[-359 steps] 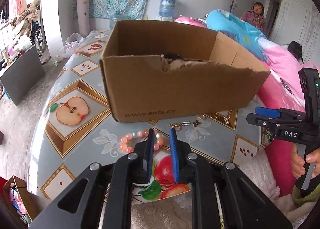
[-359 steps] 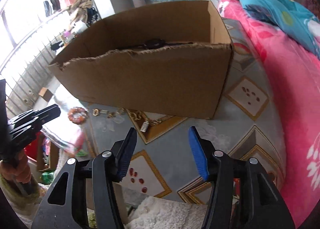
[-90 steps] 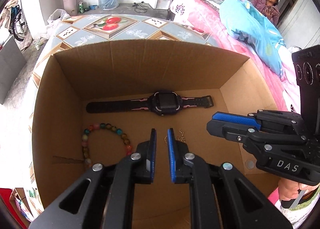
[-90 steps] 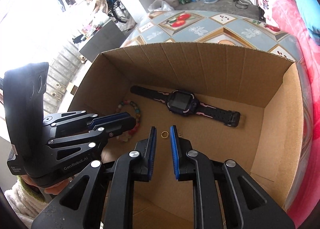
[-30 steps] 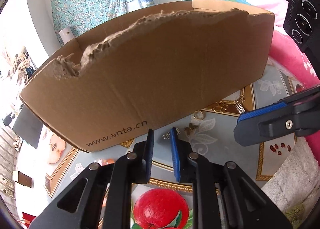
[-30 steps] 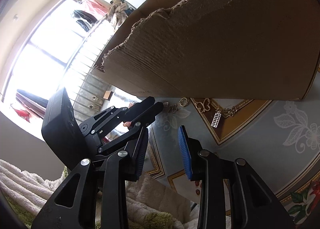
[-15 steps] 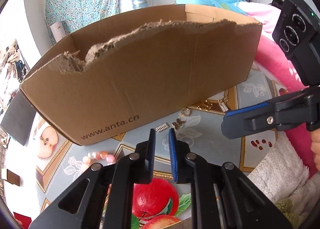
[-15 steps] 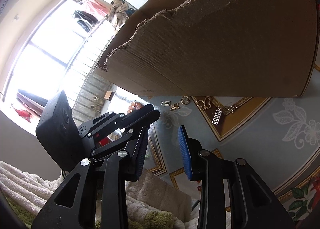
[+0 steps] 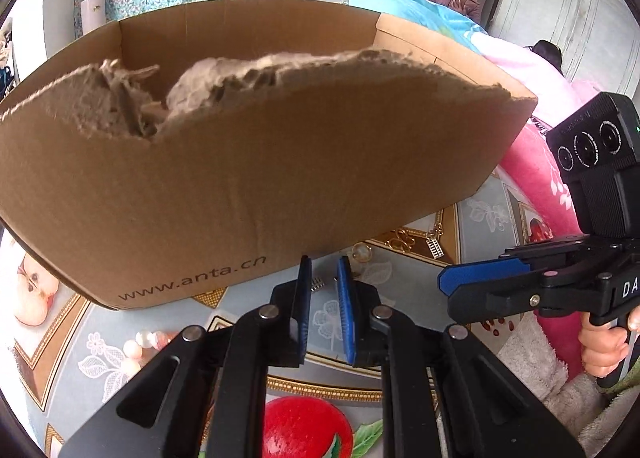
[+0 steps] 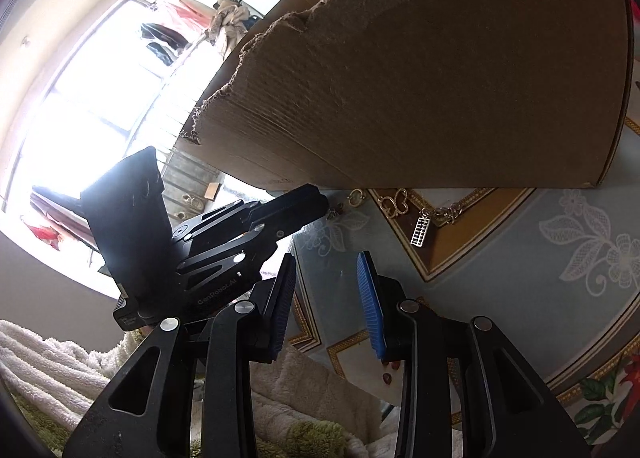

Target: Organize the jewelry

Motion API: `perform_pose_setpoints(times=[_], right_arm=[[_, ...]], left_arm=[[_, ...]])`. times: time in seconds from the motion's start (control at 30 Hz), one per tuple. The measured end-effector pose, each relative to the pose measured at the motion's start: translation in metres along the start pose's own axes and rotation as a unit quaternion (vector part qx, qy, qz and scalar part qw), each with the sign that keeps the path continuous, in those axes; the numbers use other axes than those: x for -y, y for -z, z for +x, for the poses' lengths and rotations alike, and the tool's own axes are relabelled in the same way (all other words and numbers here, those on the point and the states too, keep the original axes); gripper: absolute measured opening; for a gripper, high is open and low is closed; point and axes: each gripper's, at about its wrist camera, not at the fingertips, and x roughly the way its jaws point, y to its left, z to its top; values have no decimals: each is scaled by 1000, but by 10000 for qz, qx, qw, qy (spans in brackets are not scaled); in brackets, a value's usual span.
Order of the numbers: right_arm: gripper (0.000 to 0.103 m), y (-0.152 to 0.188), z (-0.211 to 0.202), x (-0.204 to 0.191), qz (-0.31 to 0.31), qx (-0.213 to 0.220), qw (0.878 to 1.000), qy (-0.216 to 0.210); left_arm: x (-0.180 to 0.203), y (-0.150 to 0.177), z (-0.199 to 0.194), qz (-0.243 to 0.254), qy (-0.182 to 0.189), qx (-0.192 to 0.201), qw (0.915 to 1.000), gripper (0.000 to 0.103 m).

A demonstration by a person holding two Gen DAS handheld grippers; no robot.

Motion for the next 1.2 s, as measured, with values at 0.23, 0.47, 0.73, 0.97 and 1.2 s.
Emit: perform_pose_setpoints(times=[0.23, 0.47, 0.73, 0.97, 1.2], right_arm=[[32, 0, 2, -2, -24, -16, 10000, 1], [33, 1, -2, -3, -14, 48, 10000, -9], [34, 3, -12, -5, -41, 144, 9999, 21], [34, 6, -18, -1, -15, 170, 9999, 0], [34, 5, -24, 4, 43, 205, 9998, -12]], left_arm=[[-10, -2, -5, -319, 183, -275, 9989, 13], [-10, 14, -17, -674, 243, -233, 9972, 13], [-7, 20, -46, -627, 106, 198, 9978, 14], [6, 30, -42, -355, -360, -62, 9987, 15], [19, 33, -45, 6, -784, 52, 9969, 26]])
